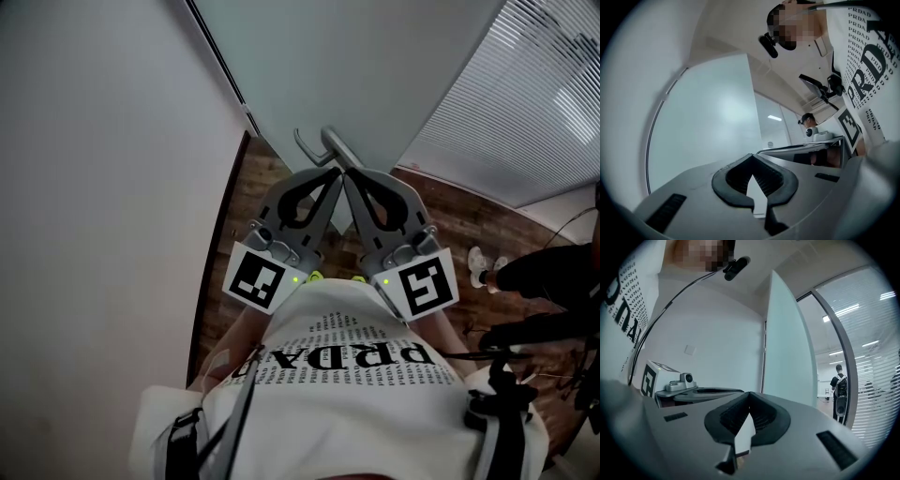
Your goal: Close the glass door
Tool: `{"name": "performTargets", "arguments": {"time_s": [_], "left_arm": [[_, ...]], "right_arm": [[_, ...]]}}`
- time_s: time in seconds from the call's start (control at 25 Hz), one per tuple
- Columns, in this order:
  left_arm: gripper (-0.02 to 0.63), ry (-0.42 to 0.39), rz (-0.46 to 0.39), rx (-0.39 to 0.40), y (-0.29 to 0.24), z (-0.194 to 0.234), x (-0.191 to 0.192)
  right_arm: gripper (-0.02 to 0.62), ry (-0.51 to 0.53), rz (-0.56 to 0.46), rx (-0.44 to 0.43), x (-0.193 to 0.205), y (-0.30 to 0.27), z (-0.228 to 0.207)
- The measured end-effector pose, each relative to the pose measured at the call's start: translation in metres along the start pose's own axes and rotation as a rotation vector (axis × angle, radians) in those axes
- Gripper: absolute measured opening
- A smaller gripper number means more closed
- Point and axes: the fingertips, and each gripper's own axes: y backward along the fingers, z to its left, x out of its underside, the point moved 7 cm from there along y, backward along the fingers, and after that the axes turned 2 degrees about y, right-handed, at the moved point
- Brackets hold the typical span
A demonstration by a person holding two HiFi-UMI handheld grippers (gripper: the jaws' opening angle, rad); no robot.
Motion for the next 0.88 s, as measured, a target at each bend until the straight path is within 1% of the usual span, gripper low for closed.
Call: {"name": "performTargets", "arguments": {"time_s": [0.12, 0.24, 0.32, 0.4, 0.52, 0.6, 0.72, 0.76, 0.84, 0.88], "left_arm": [[-0.008, 0.003, -0.004, 0.003, -0.001, 0.000, -0.001], [-0.008, -0.002, 0.006, 0.018, 0.000, 0.000, -0.001], [-0.008, -0.003, 0.015, 0.041, -0.002, 0.000, 0.000], [-0.008, 0.003, 0.012, 0.049, -0.003, 0.001, 0.001], [-0.008, 0.013, 0.010, 0.039, -0.001, 0.001, 0.005], [-0.008, 0.019, 0.013, 0.033, 0.000, 0.001, 0.009], [-0.008, 0.018, 0.021, 0.029, 0.002, 0.002, 0.012], [-0.008, 0.014, 0.019, 0.032, 0.001, 0.002, 0.012], [-0.008, 0.006, 0.012, 0.043, 0.000, 0.003, 0.011], [-0.008, 0.003, 0.010, 0.050, 0.000, 0.003, 0.010]], "right_arm": [[-0.002, -0.003, 0.005, 0.003, -0.001, 0.000, 0.000], [-0.003, -0.007, -0.026, 0.001, -0.002, 0.001, 0.002], [-0.002, 0.003, -0.033, 0.025, -0.002, 0.002, 0.001], [-0.002, 0.036, -0.016, 0.088, -0.001, 0.005, -0.003], [-0.002, 0.081, 0.005, 0.229, 0.002, 0.016, -0.017], [-0.002, 0.090, 0.002, 0.291, 0.005, 0.026, -0.027], [0.008, 0.096, -0.012, 0.330, 0.006, 0.035, -0.036], [0.017, 0.098, -0.016, 0.339, 0.006, 0.036, -0.038], [0.061, 0.101, -0.017, 0.356, 0.007, 0.037, -0.043], [0.061, 0.102, -0.003, 0.359, 0.009, 0.037, -0.044]]}}
